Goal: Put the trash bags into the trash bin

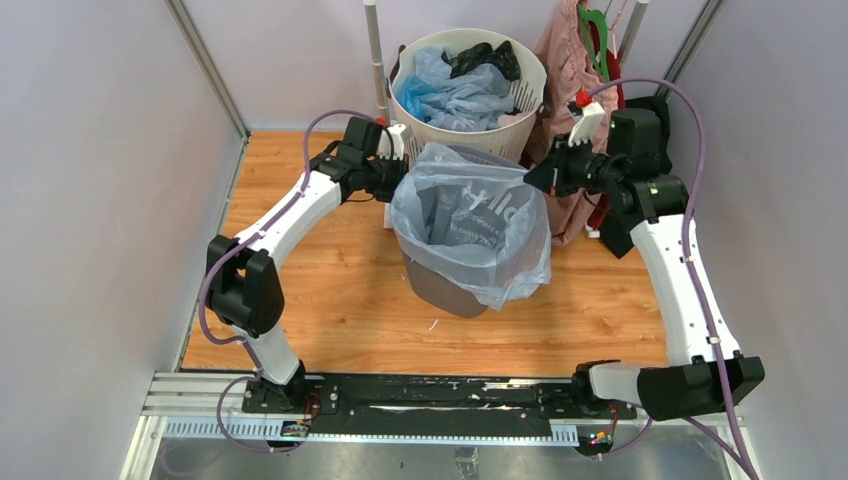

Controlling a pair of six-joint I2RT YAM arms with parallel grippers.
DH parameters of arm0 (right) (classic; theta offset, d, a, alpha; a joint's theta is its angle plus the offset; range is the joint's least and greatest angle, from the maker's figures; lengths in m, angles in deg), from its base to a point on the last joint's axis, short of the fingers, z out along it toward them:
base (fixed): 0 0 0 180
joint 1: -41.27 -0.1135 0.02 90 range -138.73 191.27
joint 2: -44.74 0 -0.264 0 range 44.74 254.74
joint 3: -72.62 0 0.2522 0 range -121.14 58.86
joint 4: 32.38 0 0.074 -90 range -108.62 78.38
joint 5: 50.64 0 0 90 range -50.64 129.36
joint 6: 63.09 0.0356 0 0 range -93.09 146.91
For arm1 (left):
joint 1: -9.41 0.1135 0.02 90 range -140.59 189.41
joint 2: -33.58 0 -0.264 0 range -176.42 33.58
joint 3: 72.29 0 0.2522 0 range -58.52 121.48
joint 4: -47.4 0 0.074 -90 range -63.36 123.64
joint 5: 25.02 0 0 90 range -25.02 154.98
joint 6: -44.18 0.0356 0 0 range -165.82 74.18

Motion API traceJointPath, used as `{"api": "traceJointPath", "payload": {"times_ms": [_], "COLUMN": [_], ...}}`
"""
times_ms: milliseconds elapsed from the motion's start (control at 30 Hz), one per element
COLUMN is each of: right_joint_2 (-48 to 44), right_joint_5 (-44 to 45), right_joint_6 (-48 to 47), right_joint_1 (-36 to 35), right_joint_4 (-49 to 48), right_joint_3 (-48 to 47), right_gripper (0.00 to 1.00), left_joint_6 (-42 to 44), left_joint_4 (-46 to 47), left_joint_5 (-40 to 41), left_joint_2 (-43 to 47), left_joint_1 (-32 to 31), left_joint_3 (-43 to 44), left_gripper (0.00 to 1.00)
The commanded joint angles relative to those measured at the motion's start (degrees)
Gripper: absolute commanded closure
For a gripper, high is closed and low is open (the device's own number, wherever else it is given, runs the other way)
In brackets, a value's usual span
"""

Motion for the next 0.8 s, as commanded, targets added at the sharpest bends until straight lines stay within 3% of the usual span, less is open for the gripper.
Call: {"api": "traceJointPath", "payload": {"times_ms": [0, 233, 767], "right_joint_2": [-0.8, -0.2, 0.1], "right_joint_5": [1.0, 1.6, -3.1], "right_joint_6": [2.2, 3.7, 4.4], "right_joint_1": [4.3, 7.0, 4.9], "right_joint_4": [-1.9, -2.6, -4.0], "right_joint_3": [1.8, 5.1, 14.0], "right_gripper": [1.0, 1.0, 1.0], "left_joint_6": [0.7, 0.1, -1.2], "left_joint_4": [0.6, 2.7, 6.1], "left_joint_5": [-0.7, -1.0, -0.9], "left_joint_2": [-0.8, 0.5, 2.9], "left_joint_1": [0.4, 0.3, -2.0], "left_joint_3": [0.6, -2.9, -11.1], "left_gripper": [0.97, 0.97, 0.99]}}
